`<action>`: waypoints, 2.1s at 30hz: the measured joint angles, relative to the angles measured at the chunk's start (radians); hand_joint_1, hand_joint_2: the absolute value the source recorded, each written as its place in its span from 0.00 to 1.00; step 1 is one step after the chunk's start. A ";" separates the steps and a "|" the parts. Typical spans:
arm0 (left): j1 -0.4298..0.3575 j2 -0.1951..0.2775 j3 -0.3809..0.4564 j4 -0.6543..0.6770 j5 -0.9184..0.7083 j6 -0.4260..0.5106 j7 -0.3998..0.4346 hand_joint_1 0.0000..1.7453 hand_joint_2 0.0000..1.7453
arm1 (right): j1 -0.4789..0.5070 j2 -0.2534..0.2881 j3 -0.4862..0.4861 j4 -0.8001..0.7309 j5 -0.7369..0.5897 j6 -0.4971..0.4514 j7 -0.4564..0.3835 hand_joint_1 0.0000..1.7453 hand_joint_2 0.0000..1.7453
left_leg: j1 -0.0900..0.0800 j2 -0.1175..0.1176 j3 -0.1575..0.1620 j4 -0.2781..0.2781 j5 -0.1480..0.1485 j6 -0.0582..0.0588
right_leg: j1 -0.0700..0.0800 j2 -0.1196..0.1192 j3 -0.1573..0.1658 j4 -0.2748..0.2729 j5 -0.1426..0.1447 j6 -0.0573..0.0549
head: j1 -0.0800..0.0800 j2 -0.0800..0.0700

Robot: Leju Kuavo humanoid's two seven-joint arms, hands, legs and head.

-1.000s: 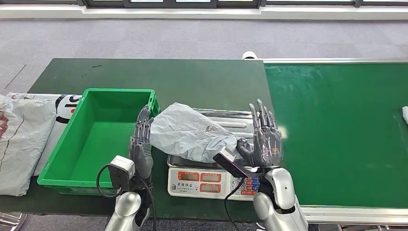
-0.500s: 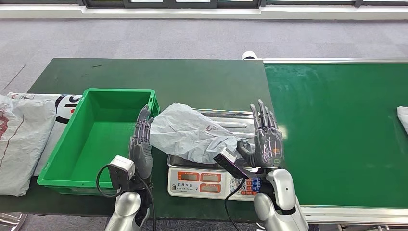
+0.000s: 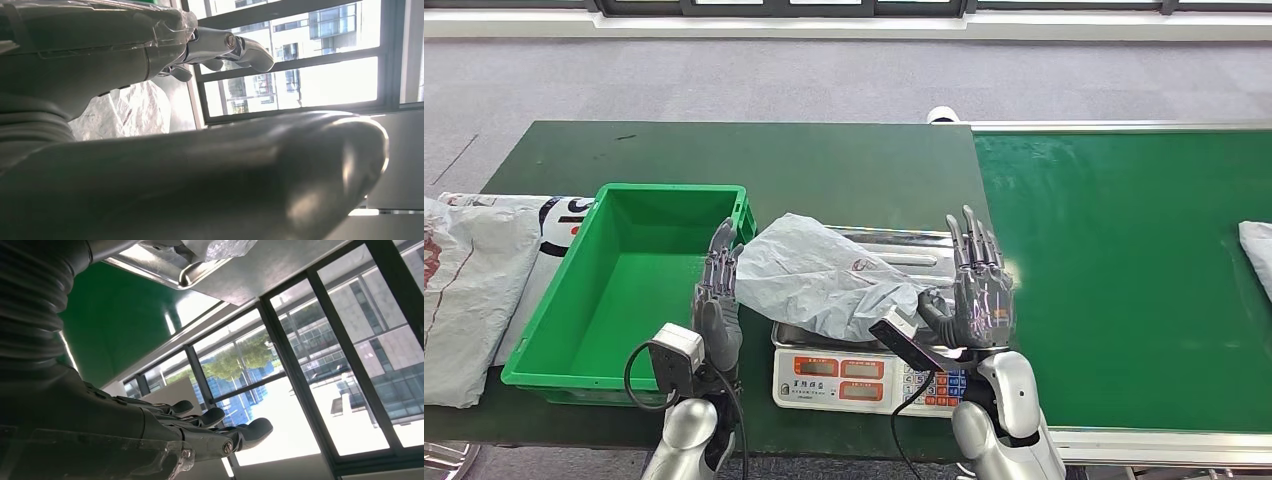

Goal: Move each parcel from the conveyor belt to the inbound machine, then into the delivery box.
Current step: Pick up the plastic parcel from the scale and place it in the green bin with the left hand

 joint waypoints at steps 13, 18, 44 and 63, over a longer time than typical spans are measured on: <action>0.000 -0.003 0.000 0.000 -0.040 0.122 0.052 0.00 0.00 | 0.116 0.000 -0.029 -0.192 -0.093 -0.134 -0.074 0.00 0.00 | 0.000 0.001 -0.001 0.000 0.000 0.000 | 0.000 0.000 -0.001 0.000 0.000 0.000 | 0.000 0.000; -0.001 -0.003 -0.003 0.001 -0.070 0.179 0.065 0.00 0.00 | 0.123 0.000 -0.032 -0.220 -0.104 -0.134 -0.107 0.00 1.00 | 0.000 0.001 -0.001 0.000 0.000 0.000 | 0.000 0.001 -0.001 0.000 0.000 0.000 | 0.000 0.000; -0.567 -0.076 -0.493 0.765 -0.771 -0.218 0.134 0.00 1.00 | 0.255 -0.043 -0.110 -0.517 -0.811 -0.134 -0.620 0.00 1.00 | -0.001 0.008 0.000 0.001 -0.001 0.002 | -0.001 0.008 -0.003 -0.001 0.003 0.001 | 0.000 0.000; -0.678 -0.088 -0.582 0.889 -0.707 -0.136 0.217 0.00 1.00 | 0.295 -0.051 -0.110 -0.539 -0.802 -0.134 -0.645 0.00 1.00 | -0.001 0.007 0.000 0.001 -0.001 0.001 | -0.002 0.008 -0.002 0.000 0.003 0.001 | 0.000 0.000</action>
